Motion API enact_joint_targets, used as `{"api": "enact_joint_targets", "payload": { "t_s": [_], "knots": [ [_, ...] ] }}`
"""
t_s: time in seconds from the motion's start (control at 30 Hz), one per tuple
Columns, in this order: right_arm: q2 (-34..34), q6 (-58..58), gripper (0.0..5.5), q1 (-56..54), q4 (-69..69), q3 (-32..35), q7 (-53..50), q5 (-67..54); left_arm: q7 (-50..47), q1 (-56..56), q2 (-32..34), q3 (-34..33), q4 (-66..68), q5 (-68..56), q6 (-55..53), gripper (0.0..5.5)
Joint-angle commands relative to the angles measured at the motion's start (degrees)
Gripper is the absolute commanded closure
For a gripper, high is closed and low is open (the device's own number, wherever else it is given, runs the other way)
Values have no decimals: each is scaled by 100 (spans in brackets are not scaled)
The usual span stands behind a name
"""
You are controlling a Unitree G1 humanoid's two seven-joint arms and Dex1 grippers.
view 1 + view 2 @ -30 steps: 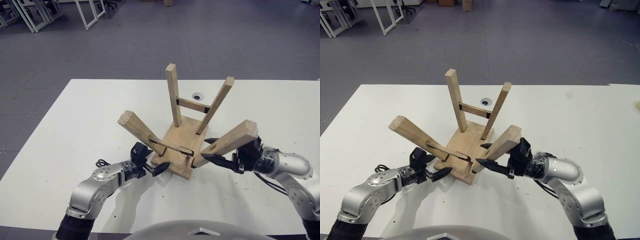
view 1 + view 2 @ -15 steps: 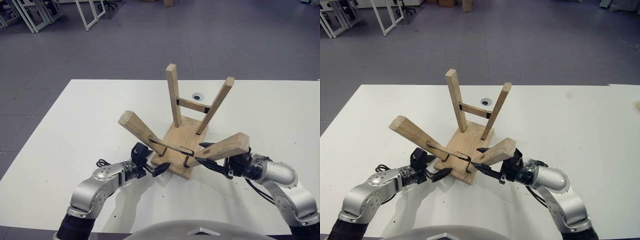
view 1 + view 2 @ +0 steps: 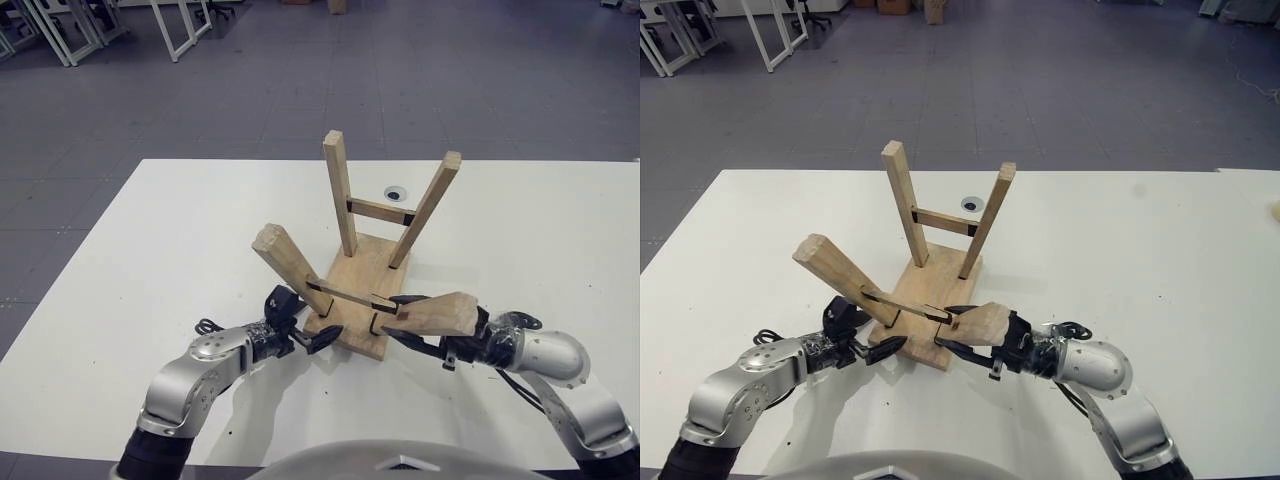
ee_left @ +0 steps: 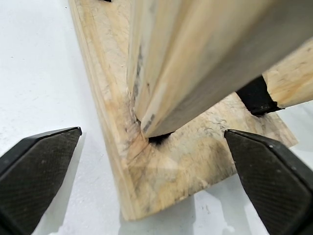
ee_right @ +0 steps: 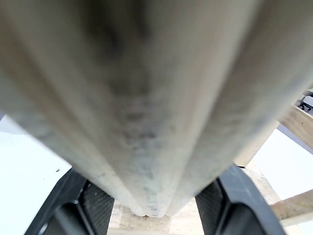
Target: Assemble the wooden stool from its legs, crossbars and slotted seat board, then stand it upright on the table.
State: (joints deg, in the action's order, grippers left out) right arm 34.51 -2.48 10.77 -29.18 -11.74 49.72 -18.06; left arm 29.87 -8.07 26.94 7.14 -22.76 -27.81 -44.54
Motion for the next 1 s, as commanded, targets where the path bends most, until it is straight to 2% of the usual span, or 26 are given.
{"api": "enact_joint_targets", "payload": {
  "t_s": [0.03,0.37,0.5,0.63,0.73,1.0],
  "knots": [
    [123,-1022,348,8,3,-39,-165,-194,-75,28,-46,59,-38,96,-15,0],
    [553,-1516,348,-276,-379,-193,-16,-255,-166,-38,-192,99,-51,143,23,0],
    [646,-2491,348,-485,-546,-195,-261,-636,-217,-56,-258,122,-54,157,36,0],
    [944,-3357,348,-710,65,-565,-609,-54,-236,-110,-291,111,-54,196,73,0],
    [824,-2976,348,-657,471,-832,-954,394,-258,-116,-335,116,-50,209,91,0],
    [46,-1850,348,-957,1399,-873,-1481,546,-307,-169,-290,84,-109,229,23,0]
  ]
}}
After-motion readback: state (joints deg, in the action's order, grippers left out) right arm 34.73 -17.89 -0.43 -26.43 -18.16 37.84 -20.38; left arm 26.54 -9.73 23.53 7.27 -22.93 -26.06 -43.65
